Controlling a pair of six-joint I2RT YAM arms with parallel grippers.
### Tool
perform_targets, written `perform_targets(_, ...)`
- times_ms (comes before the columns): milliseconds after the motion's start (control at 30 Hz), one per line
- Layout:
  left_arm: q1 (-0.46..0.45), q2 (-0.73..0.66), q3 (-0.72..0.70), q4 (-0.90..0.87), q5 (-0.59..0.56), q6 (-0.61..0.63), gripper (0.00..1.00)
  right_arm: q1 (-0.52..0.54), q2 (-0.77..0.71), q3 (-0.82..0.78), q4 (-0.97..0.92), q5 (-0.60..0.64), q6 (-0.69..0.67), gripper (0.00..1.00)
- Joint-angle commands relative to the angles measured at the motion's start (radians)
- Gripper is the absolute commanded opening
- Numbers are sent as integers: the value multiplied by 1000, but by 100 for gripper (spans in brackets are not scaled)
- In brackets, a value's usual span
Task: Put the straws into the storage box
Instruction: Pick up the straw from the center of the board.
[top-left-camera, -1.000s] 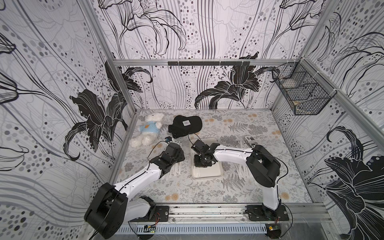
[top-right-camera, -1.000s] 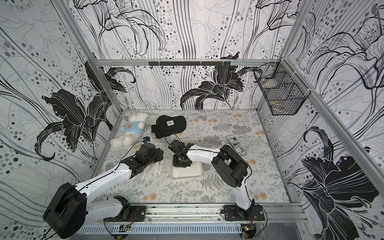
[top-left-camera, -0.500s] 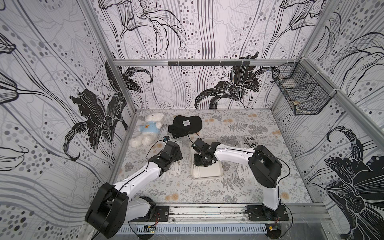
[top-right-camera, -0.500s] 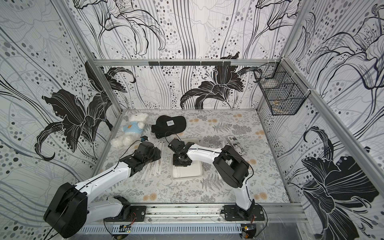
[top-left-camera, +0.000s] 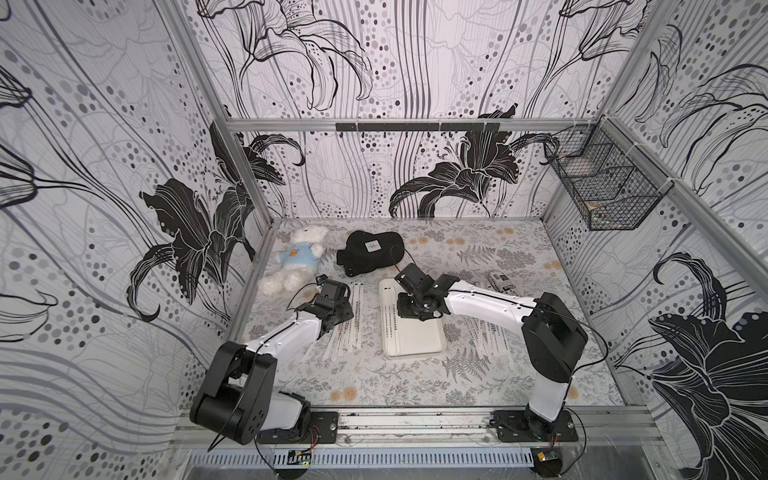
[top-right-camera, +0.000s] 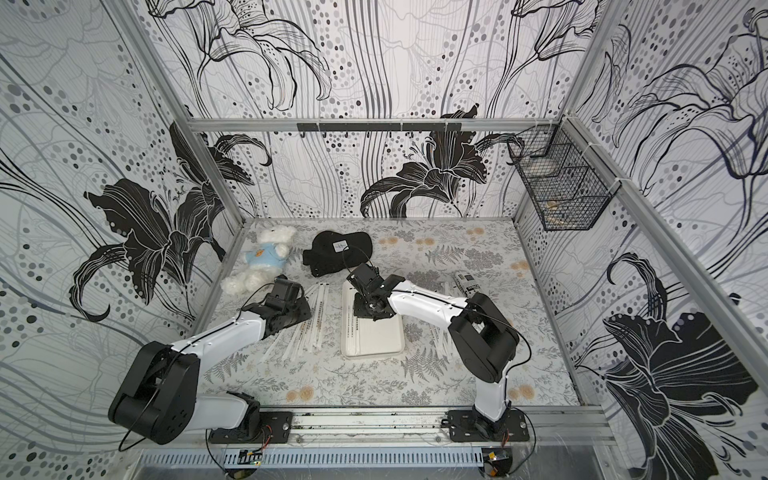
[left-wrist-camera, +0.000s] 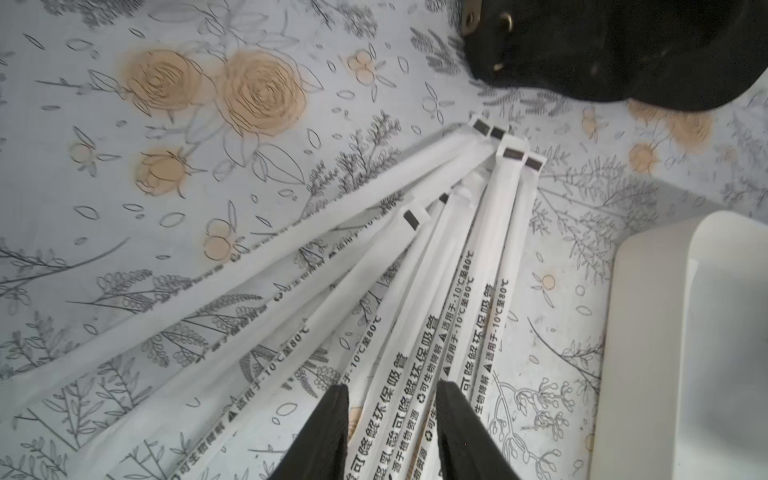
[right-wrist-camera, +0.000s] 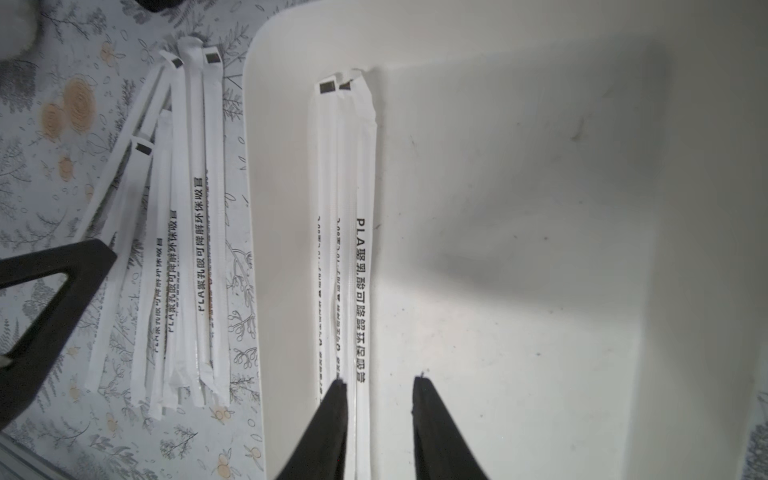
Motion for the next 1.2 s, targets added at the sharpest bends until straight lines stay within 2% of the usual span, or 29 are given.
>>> perform_targets(0,-62,37,31,5,-13,0,41,0,-40,-35,12,22,-13,31)
perform_targets(167,-91,100,57,22,-44,-9,40,-1,-46,-49,20,19,-15,31)
perform_targets(433,-94,173,103,2,-93,21,34,-3,-57,-75,36,19,-13,31)
perform_targets(600,-98,219,122,2,-90,37,32,-6,-59,-88,50,18,-8,30)
perform_targets(933,-111,222,120,4,-73,42,17,-6,-52,-82,51,12,-12,30)
perform_targets(1067,-111,187,119,-16,-72,45,18,-6,-46,-77,51,8,-16,30)
perform_targets(1167,-111,161,117,-33,-73,48,26,-6,-46,-76,52,10,-16,30)
